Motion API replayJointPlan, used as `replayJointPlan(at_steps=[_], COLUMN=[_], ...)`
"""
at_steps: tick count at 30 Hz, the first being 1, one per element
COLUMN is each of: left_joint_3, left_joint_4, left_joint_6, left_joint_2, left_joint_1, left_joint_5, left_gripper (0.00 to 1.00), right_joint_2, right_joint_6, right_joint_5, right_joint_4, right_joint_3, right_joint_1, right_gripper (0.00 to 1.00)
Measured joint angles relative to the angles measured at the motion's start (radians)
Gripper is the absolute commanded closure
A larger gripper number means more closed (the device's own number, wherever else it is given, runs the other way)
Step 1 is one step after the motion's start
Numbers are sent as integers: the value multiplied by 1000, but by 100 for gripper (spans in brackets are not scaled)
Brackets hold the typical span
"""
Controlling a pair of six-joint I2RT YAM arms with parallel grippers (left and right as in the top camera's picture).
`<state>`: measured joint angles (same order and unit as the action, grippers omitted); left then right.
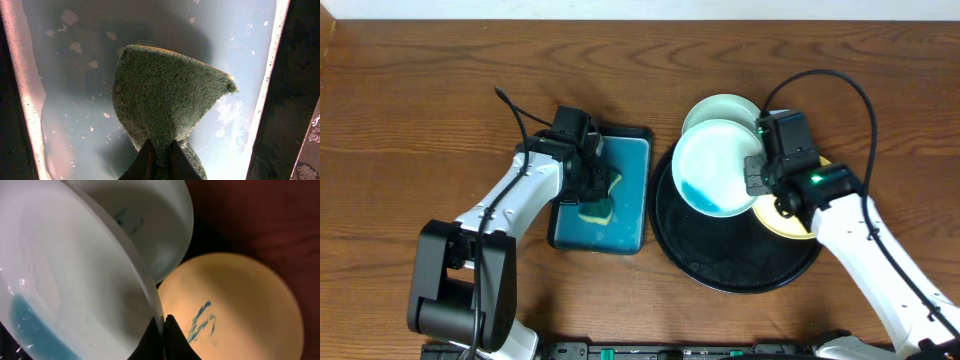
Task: Clean dirty plates on tray and stack at the side
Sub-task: 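Lift the cleaned mint plate with the right gripper off the black tray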
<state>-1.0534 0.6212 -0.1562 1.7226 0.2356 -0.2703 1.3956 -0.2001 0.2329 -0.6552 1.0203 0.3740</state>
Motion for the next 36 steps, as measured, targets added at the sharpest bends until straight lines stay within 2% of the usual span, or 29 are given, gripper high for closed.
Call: replayJointPlan(at_steps=[6,20,28,36], left_joint_3=[0,0,0,0], left_joint_4=[0,0,0,0], left_joint_6=[0,0,0,0], left_joint_2=[0,0,0,0], left_joint_1=[0,0,0,0], left_joint_5=[6,7,7,7], left_gripper=[93,93,93,93], right_joint_2=[0,0,0,0], right_joint_6=[47,257,282,288], right_joint_5=[175,575,700,726], right_joint_4=[34,91,111,114], right_joint_3=[0,0,0,0], right_joint_1=[130,436,483,485], right_gripper=[99,99,99,99])
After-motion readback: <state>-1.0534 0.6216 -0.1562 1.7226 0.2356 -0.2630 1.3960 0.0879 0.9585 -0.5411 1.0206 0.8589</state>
